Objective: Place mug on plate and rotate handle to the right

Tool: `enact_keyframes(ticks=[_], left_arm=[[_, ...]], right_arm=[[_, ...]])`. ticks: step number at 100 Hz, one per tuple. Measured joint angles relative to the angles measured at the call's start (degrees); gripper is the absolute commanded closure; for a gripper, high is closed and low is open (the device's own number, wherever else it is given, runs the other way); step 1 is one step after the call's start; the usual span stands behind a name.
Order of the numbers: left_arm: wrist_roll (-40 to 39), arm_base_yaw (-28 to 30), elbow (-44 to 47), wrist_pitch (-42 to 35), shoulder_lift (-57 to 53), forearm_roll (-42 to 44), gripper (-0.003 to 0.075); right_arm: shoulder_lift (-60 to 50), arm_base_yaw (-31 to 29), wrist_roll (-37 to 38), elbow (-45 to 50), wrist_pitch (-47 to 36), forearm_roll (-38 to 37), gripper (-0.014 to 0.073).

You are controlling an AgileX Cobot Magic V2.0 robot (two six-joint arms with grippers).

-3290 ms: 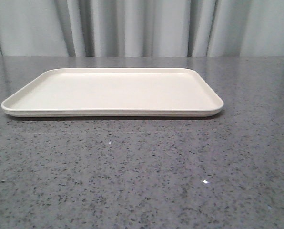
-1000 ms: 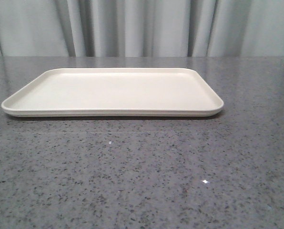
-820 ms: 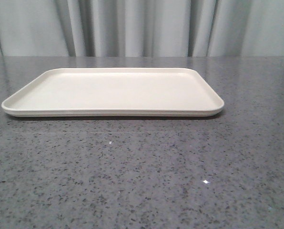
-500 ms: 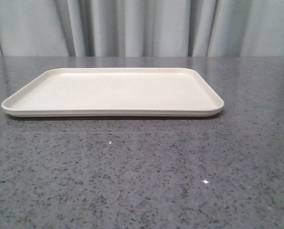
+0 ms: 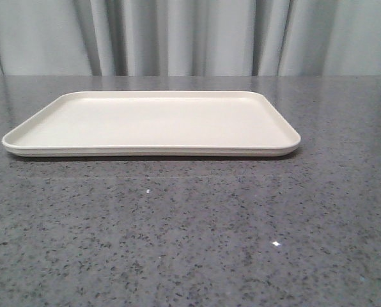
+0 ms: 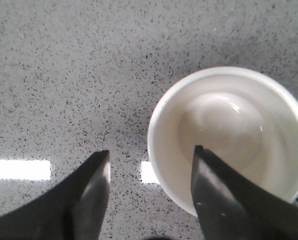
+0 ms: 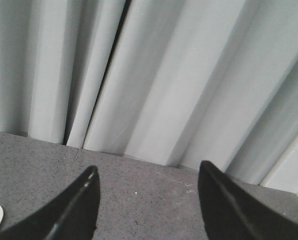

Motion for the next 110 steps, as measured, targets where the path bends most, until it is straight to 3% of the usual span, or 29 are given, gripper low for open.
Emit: enact_keyframes(ticks=[110], left_arm=[[0.0,0.0,2.1,-3.6,9.6,-0.1,0.0353]], right_arm=[[0.0,0.0,0.0,0.0,1.5,0.1,0.0147]])
